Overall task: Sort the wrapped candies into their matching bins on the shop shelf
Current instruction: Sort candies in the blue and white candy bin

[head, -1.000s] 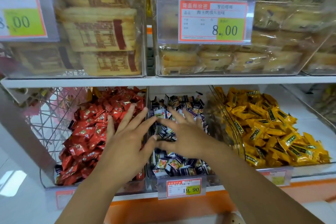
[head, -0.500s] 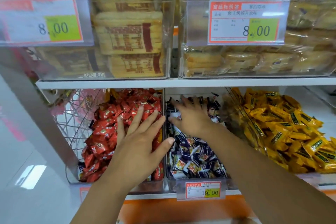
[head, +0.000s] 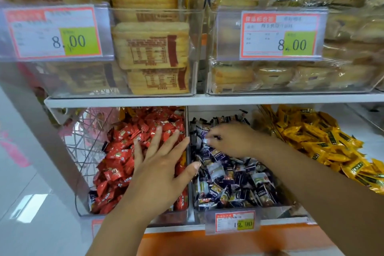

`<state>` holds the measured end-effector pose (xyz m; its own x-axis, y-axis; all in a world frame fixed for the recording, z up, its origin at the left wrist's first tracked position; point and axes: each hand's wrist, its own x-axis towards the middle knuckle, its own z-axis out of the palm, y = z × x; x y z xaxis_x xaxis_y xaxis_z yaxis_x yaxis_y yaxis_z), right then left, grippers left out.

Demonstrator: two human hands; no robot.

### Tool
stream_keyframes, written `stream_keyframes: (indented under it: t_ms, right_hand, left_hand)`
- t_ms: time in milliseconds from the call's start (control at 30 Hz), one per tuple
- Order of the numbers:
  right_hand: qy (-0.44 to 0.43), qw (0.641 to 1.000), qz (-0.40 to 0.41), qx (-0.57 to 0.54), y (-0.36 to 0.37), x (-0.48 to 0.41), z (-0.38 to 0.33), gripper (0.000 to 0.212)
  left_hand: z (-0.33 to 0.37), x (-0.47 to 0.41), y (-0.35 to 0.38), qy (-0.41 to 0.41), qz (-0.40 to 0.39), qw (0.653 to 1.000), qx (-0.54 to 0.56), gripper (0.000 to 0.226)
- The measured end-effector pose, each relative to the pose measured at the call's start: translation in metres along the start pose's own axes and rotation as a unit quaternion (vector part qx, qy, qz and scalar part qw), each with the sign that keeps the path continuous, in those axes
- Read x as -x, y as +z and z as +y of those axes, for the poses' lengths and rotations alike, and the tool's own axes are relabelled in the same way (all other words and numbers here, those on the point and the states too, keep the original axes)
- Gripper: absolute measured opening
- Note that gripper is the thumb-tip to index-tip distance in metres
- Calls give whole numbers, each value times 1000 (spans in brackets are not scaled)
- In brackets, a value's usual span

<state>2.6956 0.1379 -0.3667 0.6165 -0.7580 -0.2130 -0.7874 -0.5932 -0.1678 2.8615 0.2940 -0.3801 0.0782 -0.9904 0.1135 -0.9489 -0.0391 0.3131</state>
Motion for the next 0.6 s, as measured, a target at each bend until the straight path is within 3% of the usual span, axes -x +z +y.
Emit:
stream_keyframes:
  t_ms: [67, 200, 467, 600]
  right_hand:
    - [1, 997, 64, 52, 7, -32, -2, 45]
    - [34, 997, -46, 50, 35, -48, -9, 73]
    - [-10, 983, -180, 37, 24, 24, 16, 56]
    - [-18, 994, -52, -90, -4, -3, 17, 35]
  left_hand:
    - [0, 0, 0, 1, -1, 1000, 13, 83]
    - [-1, -1, 0, -4, 3, 1000, 26, 84]
    - [1, 1, 0, -5, -15, 1000, 22, 61]
    - [2, 1, 1, -10, -12, 1000, 26, 71]
